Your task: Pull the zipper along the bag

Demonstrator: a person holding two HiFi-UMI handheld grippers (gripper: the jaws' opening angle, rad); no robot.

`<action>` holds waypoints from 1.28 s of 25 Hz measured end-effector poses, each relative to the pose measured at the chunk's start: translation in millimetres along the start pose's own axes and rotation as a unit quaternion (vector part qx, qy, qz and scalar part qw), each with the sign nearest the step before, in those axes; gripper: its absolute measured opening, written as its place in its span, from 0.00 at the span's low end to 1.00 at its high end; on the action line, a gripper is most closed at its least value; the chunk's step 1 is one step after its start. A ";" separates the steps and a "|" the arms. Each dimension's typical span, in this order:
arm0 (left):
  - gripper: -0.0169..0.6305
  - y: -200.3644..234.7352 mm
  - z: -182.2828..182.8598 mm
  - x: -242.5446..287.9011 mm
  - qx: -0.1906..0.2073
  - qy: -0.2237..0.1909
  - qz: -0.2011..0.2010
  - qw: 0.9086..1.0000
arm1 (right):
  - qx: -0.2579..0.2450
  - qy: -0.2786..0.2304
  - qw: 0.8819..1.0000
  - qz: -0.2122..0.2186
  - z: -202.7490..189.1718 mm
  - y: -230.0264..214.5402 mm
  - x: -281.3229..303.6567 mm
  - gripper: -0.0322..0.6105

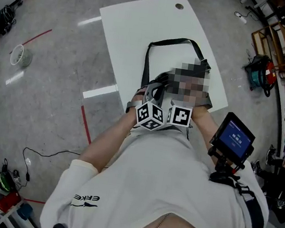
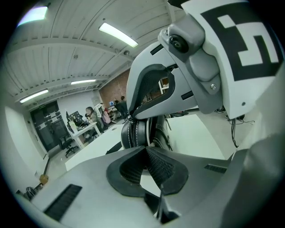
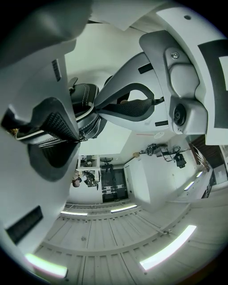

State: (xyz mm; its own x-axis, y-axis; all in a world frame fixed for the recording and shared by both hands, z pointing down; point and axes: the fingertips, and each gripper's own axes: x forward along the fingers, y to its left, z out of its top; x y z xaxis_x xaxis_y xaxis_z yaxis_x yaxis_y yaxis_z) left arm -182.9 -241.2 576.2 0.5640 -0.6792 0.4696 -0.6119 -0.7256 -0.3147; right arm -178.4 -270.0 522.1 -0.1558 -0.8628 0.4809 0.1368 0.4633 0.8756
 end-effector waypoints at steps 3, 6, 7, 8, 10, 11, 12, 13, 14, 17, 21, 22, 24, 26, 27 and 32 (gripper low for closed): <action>0.03 -1.1 2.9 3.8 0.001 -0.003 -0.005 1.000 | -0.007 0.008 1.000 0.002 -2.0 1.5 1.3 0.08; 0.03 -3.5 5.1 9.0 0.003 -0.004 -0.011 1.000 | -0.022 0.013 1.000 0.009 -3.5 7.6 2.6 0.08; 0.03 -4.4 5.5 10.4 0.003 -0.005 -0.013 1.000 | -0.029 0.013 0.999 0.006 -3.5 8.9 3.2 0.08; 0.03 -5.0 5.8 11.6 0.004 -0.006 -0.015 1.000 | -0.035 0.013 0.999 0.003 -3.6 9.7 4.1 0.08; 0.03 -6.1 6.5 14.4 0.004 -0.009 -0.018 1.000 | -0.045 0.014 0.999 0.003 -4.7 11.6 5.5 0.08; 0.03 -6.7 6.8 15.8 0.004 -0.010 -0.019 1.000 | -0.049 0.014 0.999 0.003 -5.3 13.0 6.3 0.08; 0.03 -7.3 7.0 17.3 0.003 -0.011 -0.019 1.000 | -0.054 0.014 0.998 0.005 -5.8 15.0 7.2 0.08; 0.03 -7.8 7.0 18.7 0.003 -0.012 -0.020 1.000 | -0.061 0.014 0.998 0.006 -6.5 17.1 8.2 0.08; 0.03 -8.3 6.9 20.0 0.002 -0.013 -0.020 1.000 | -0.070 0.014 0.997 0.005 -7.1 18.5 9.1 0.08; 0.03 -10.3 6.3 22.7 0.001 -0.018 -0.023 1.000 | -0.088 0.007 0.996 0.001 -6.2 19.7 10.4 0.08; 0.03 -11.1 7.1 23.8 0.001 -0.026 -0.027 0.999 | -0.090 0.005 0.996 0.006 -9.2 20.9 11.2 0.08; 0.03 -10.8 7.7 23.7 0.001 -0.029 -0.028 0.999 | -0.089 0.007 0.996 0.005 -10.4 19.1 11.5 0.08; 0.03 -10.0 8.9 22.9 0.000 -0.035 -0.031 0.999 | -0.090 0.015 0.996 0.005 -16.0 16.2 12.6 0.08; 0.03 -7.9 9.3 20.8 -0.005 -0.042 -0.032 0.999 | -0.081 0.019 0.997 0.009 -22.6 15.5 14.1 0.08; 0.03 -6.6 8.9 19.7 -0.009 -0.045 -0.031 0.998 | -0.076 0.018 0.997 0.006 -24.5 13.3 14.5 0.08; 0.03 0.2 2.8 17.4 -0.037 -0.047 -0.022 0.998 | -0.065 0.012 0.998 -0.004 -27.5 8.3 16.4 0.08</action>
State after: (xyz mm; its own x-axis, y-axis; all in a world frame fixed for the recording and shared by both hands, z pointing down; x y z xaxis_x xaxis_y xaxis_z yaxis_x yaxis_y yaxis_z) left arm -171.7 -253.4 581.9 0.6384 -0.6571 0.4007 -0.6226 -0.7470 -0.2331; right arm -152.9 -285.9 536.0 -0.1340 -0.8719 0.4710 0.2612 0.4274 0.8655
